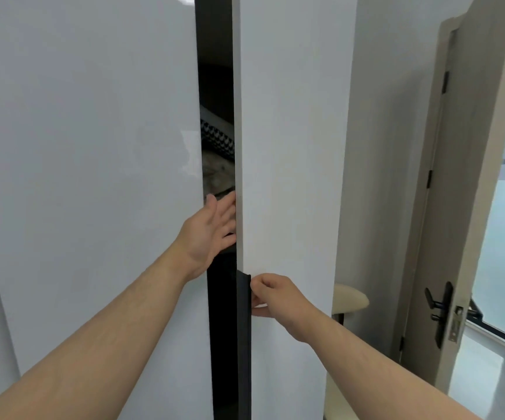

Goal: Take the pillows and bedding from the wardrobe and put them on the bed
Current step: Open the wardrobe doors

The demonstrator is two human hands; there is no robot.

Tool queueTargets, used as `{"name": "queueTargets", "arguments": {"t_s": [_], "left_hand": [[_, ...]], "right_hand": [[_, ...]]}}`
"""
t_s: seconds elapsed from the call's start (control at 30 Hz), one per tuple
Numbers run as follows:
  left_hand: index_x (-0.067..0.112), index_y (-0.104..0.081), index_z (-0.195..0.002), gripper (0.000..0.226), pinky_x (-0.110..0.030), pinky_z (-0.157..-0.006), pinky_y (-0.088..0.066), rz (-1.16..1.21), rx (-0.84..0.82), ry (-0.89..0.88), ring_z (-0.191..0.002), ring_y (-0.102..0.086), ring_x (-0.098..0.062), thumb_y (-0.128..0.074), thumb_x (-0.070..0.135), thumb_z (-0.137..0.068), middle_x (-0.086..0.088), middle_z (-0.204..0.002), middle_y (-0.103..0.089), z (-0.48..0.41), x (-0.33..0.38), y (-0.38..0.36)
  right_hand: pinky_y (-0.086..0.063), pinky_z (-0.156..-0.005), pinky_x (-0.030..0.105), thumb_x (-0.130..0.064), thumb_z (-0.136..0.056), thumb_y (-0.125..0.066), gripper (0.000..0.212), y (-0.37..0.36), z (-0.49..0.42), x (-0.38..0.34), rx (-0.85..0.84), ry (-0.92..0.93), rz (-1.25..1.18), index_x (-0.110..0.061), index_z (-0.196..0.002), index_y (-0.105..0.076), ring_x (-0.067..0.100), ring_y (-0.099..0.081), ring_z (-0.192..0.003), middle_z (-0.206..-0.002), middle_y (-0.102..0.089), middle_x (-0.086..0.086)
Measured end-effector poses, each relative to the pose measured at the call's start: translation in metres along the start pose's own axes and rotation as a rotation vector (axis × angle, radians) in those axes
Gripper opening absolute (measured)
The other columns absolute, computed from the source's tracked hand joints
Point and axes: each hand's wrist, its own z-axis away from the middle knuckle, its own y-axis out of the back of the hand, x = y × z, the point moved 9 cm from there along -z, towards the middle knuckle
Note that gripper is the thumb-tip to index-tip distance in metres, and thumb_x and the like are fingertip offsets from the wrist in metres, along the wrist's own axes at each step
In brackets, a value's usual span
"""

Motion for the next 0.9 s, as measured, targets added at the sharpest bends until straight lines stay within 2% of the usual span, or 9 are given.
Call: {"name": "queueTargets", "arguments": {"t_s": [0.13, 0.23, 0.4, 0.47, 0.53, 0.63, 0.73, 0.8, 0.9], "left_hand": [[0.030, -0.033, -0.147, 0.066, -0.051, -0.105, -0.036, 0.038, -0.091, 0.001, -0.130, -0.046, -0.015, -0.016, 0.064, -0.093, 0.011, -0.145, -0.046, 0.020, 0.009, -0.057], [0.033, -0.035, -0.146, 0.066, -0.055, -0.106, -0.034, 0.044, -0.115, 0.010, -0.130, -0.046, -0.015, -0.018, 0.067, -0.091, 0.012, -0.145, -0.046, 0.031, 0.012, -0.092], [0.037, -0.037, -0.144, 0.073, -0.056, -0.106, -0.033, 0.001, -0.111, 0.024, -0.131, -0.044, -0.013, -0.025, 0.073, -0.083, 0.014, -0.146, -0.044, 0.047, 0.016, -0.165], [0.038, -0.037, -0.144, 0.071, -0.057, -0.107, -0.031, -0.014, -0.101, 0.022, -0.133, -0.040, -0.012, -0.024, 0.072, -0.084, 0.015, -0.148, -0.041, 0.049, 0.015, -0.194], [0.038, -0.034, -0.145, 0.067, -0.057, -0.109, -0.028, -0.035, -0.089, 0.023, -0.137, -0.034, -0.012, -0.020, 0.069, -0.088, 0.015, -0.150, -0.037, 0.049, 0.013, -0.221], [0.038, -0.031, -0.147, 0.062, -0.054, -0.110, -0.028, -0.053, -0.093, 0.018, -0.139, -0.029, -0.011, -0.016, 0.064, -0.093, 0.016, -0.150, -0.034, 0.042, 0.009, -0.258], [0.035, -0.028, -0.148, 0.061, -0.051, -0.109, -0.029, -0.050, -0.106, 0.023, -0.140, -0.025, -0.010, -0.015, 0.061, -0.094, 0.014, -0.153, -0.031, 0.032, 0.002, -0.292], [0.035, -0.027, -0.148, 0.061, -0.049, -0.107, -0.033, -0.046, -0.130, 0.026, -0.140, -0.025, -0.008, -0.017, 0.060, -0.094, 0.013, -0.153, -0.031, 0.021, -0.003, -0.316], [0.035, -0.025, -0.149, 0.061, -0.050, -0.108, -0.031, -0.080, -0.145, 0.028, -0.141, -0.022, -0.008, -0.015, 0.059, -0.094, 0.014, -0.153, -0.028, 0.004, -0.008, -0.346]], "right_hand": [[-0.059, -0.079, 0.033, -0.028, -0.099, -0.047, 0.032, 0.026, 0.041, -0.003, 0.001, -0.018, 0.008, -0.009, -0.086, -0.070, 0.016, -0.065, -0.074, -0.081, -0.070, 0.005], [-0.059, -0.076, 0.030, -0.028, -0.099, -0.047, 0.031, 0.048, 0.068, -0.007, 0.011, -0.013, 0.027, -0.011, -0.086, -0.070, 0.013, -0.065, -0.071, -0.075, -0.070, 0.000], [-0.058, -0.069, 0.027, -0.027, -0.098, -0.047, 0.030, 0.099, 0.114, -0.005, 0.083, -0.018, 0.040, -0.008, -0.083, -0.064, 0.012, -0.061, -0.065, -0.070, -0.064, 0.001], [-0.057, -0.065, 0.025, -0.027, -0.097, -0.047, 0.030, 0.124, 0.130, -0.002, 0.122, -0.021, 0.044, -0.004, -0.085, -0.062, 0.014, -0.059, -0.065, -0.074, -0.062, 0.007], [-0.057, -0.064, 0.025, -0.026, -0.098, -0.046, 0.029, 0.148, 0.145, 0.001, 0.157, -0.020, 0.054, -0.007, -0.082, -0.061, 0.012, -0.060, -0.062, -0.070, -0.063, 0.005], [-0.060, -0.073, 0.037, -0.024, -0.099, -0.047, 0.029, 0.184, 0.166, 0.004, 0.224, -0.016, 0.059, -0.010, -0.077, -0.059, 0.010, -0.059, -0.059, -0.065, -0.061, 0.000], [-0.052, -0.089, 0.054, -0.025, -0.100, -0.045, 0.030, 0.218, 0.182, 0.007, 0.288, -0.025, 0.092, -0.004, -0.082, -0.058, 0.021, -0.055, -0.072, -0.077, -0.056, 0.011], [-0.048, -0.092, 0.056, -0.025, -0.101, -0.044, 0.036, 0.243, 0.190, 0.010, 0.334, -0.044, 0.094, 0.007, -0.093, -0.057, 0.026, -0.056, -0.079, -0.085, -0.057, 0.015], [-0.047, -0.095, 0.056, -0.027, -0.101, -0.043, 0.038, 0.278, 0.198, 0.012, 0.399, -0.059, 0.133, 0.008, -0.099, -0.057, 0.026, -0.056, -0.083, -0.089, -0.058, 0.019]]}}
